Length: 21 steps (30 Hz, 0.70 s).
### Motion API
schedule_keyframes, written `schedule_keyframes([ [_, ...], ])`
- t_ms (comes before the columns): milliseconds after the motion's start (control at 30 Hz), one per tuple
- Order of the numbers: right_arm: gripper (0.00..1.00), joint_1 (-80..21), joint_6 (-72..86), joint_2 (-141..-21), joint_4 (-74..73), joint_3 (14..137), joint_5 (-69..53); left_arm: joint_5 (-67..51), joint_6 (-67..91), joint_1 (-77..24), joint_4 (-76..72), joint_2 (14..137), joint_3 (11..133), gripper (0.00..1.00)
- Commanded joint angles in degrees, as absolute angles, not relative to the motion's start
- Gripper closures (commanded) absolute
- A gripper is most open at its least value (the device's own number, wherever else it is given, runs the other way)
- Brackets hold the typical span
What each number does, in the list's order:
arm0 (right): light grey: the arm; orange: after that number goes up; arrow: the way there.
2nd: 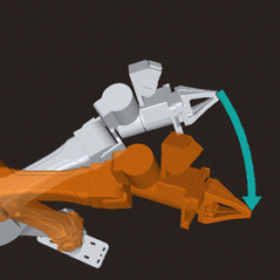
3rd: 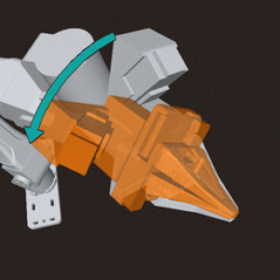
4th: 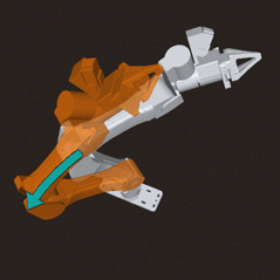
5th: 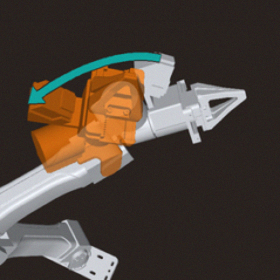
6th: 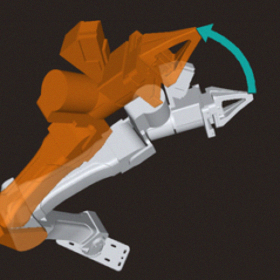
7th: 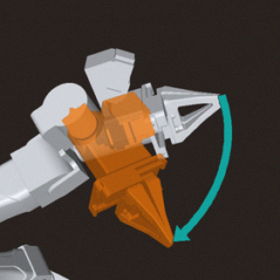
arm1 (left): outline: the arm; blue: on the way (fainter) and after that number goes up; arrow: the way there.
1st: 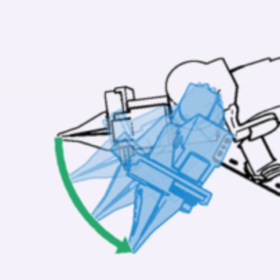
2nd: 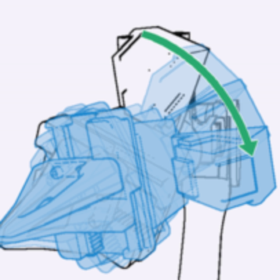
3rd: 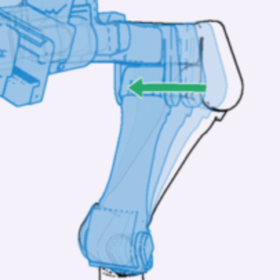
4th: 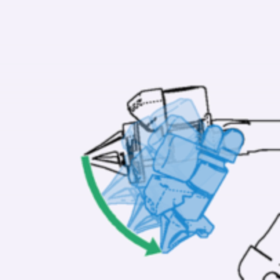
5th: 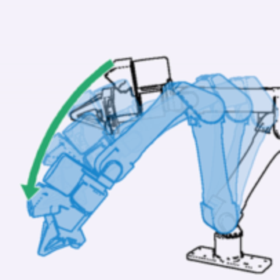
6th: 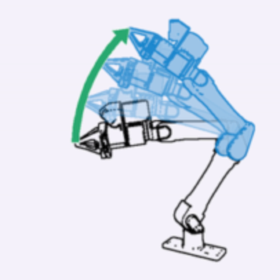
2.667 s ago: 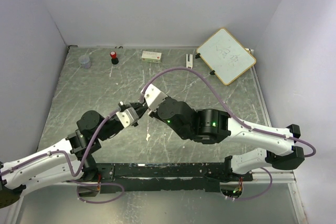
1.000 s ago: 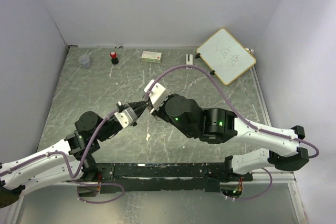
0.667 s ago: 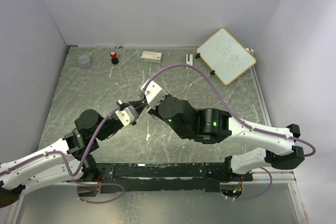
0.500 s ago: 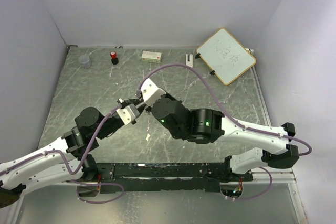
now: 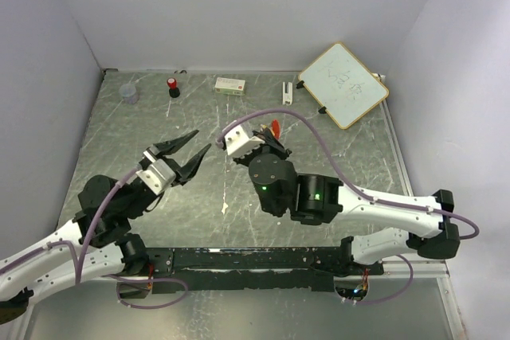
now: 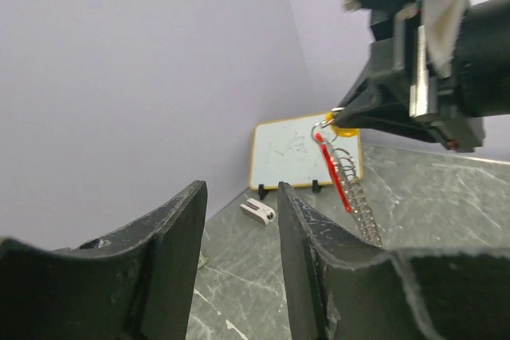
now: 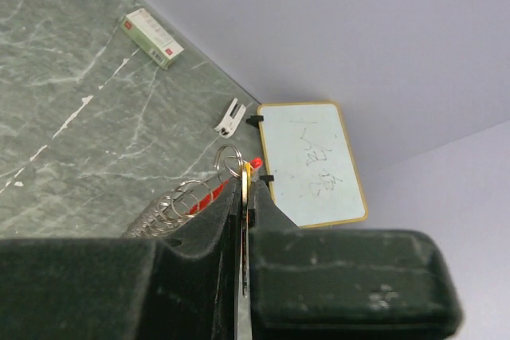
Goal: Remove the keys from the keyring
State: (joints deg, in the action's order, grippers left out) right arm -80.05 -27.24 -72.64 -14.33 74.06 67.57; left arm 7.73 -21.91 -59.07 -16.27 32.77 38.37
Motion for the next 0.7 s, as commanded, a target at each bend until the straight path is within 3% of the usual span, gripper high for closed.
schedule_keyframes([
  [0,1.00,-80.42,-34.28,-69.03,-6.01,72.89,66.37,13.48,-22.91,-58.84,-20.69,31.59,37.00,0.49],
  [333,1.00,-80.35,-28.02,-59.40,-11.00,73.67,45.77,9.62,-22.50,-58.89,-18.53,35.74,39.98,0.47],
  [667,1.00,-80.41,-26.43,-57.38,-13.79,73.96,39.13,-0.87,-20.03,-58.91,-22.93,36.22,43.36,0.46],
])
